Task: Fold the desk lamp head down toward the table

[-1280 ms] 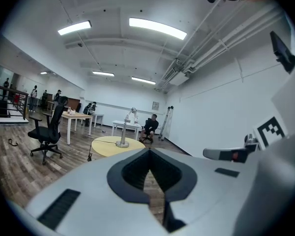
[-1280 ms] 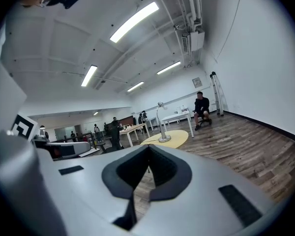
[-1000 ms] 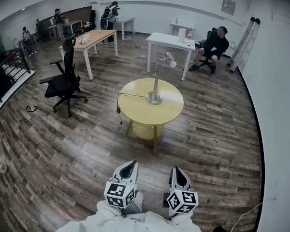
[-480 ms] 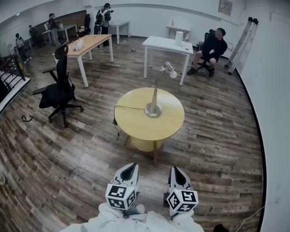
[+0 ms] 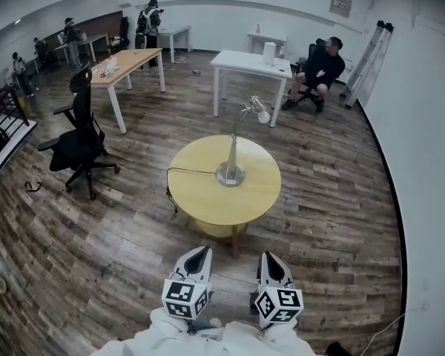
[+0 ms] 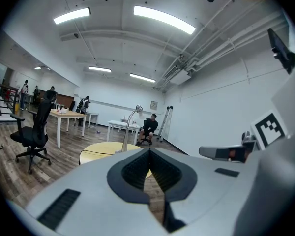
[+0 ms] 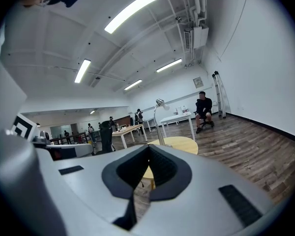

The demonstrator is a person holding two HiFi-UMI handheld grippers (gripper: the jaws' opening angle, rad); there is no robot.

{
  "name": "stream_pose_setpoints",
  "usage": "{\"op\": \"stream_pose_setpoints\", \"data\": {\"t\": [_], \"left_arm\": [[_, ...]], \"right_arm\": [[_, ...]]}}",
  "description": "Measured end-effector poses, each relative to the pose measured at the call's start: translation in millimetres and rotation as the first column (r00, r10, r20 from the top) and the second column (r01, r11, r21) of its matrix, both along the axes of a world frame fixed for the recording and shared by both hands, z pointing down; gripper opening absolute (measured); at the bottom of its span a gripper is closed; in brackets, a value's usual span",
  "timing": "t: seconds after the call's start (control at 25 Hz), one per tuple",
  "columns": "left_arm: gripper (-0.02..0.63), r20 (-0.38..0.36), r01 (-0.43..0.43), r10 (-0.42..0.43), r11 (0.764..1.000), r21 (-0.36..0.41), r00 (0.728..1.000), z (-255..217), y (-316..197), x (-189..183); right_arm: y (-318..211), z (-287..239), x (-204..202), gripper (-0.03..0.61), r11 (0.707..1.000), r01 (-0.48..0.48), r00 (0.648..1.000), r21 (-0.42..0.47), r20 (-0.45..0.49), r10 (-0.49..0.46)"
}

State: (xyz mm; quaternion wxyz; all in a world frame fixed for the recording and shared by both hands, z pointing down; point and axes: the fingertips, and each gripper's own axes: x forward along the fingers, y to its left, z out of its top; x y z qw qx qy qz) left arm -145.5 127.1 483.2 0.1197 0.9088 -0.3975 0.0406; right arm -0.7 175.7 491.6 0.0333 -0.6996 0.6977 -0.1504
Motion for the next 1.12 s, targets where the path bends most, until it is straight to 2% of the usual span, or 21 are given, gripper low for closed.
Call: {"op": "stream_pose_setpoints", "data": {"t": [0.68,1.12], "left_arm": [[0.0,-0.017,-0.006,0.005,1.0,-0.012,1.0,1.9,-40.2,18.4],[0.0,0.006,0.032,-0.032,0.999,-0.021,0.999,6.4,-100.5,48.8]], "right_arm": [[-35.1,-1.1,14.6,0.011,1.0,-0.002,1.0,-0.011,-0.016,0.002],[-102.8,-2.1,46.5,0.011,0.999,0.033,0.999,0.003,0.005,-0.033]]}}
